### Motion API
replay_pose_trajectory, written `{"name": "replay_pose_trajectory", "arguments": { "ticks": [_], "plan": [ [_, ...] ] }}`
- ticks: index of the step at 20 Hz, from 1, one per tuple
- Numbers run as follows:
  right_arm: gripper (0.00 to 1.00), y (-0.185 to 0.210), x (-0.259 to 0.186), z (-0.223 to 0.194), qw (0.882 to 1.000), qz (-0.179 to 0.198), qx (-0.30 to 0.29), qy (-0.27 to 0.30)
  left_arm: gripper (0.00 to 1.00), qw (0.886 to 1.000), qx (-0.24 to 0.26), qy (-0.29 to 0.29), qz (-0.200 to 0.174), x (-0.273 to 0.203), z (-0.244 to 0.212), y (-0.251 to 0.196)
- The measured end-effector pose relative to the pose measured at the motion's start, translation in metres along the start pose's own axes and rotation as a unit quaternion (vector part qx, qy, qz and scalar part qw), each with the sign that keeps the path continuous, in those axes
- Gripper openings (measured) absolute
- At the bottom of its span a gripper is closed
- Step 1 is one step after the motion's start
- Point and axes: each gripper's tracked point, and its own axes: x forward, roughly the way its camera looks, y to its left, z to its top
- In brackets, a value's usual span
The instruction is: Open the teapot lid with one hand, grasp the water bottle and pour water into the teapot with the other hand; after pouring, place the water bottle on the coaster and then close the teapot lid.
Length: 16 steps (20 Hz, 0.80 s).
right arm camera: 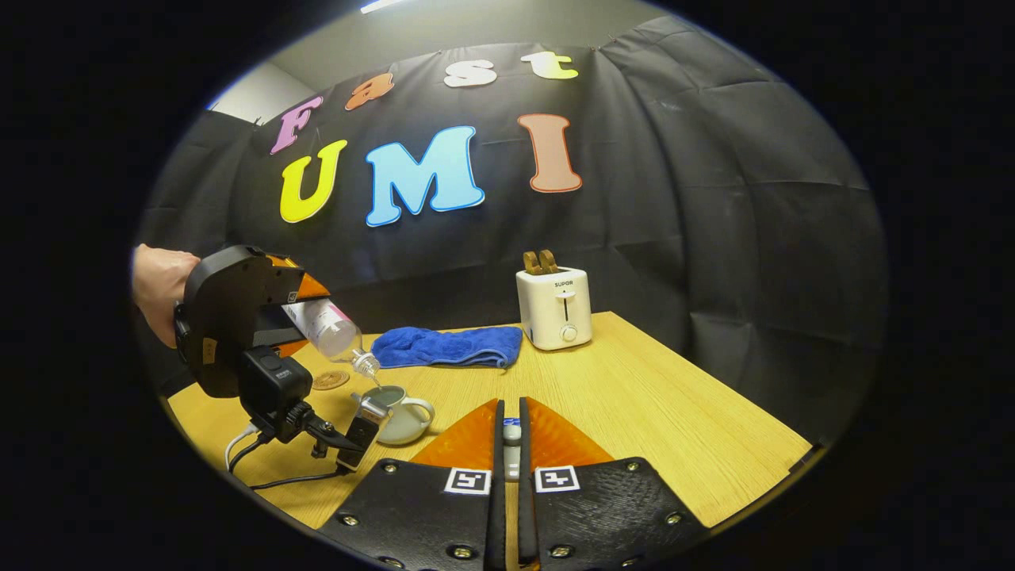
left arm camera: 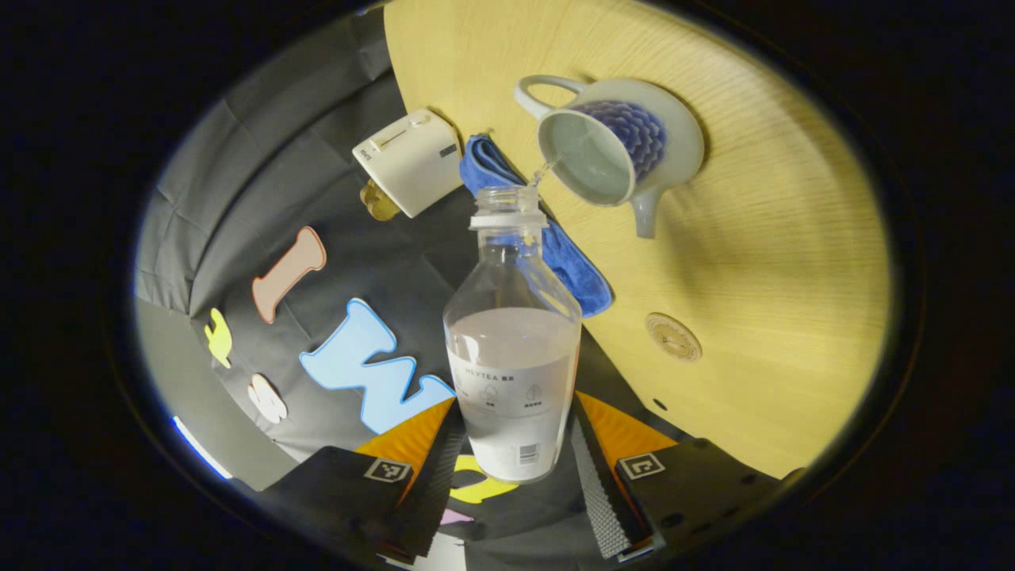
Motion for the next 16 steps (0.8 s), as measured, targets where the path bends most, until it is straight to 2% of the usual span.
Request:
{"name": "replay_pose_trajectory", "arguments": {
  "ticks": [15, 16],
  "plan": [
    [0.06, 0.0035, 0.0031, -0.0017, 1.000, 0.001, -0.004, 0.001, 0.87, 1.000, 0.008, -0.001, 0.003, 0.0043, -0.0014, -0.0014],
    [0.06, 0.0030, 0.0028, -0.0012, 1.000, 0.001, -0.003, 0.000, 0.81, 1.000, 0.009, -0.001, 0.004, 0.0049, -0.0007, -0.0013]
  ]
}}
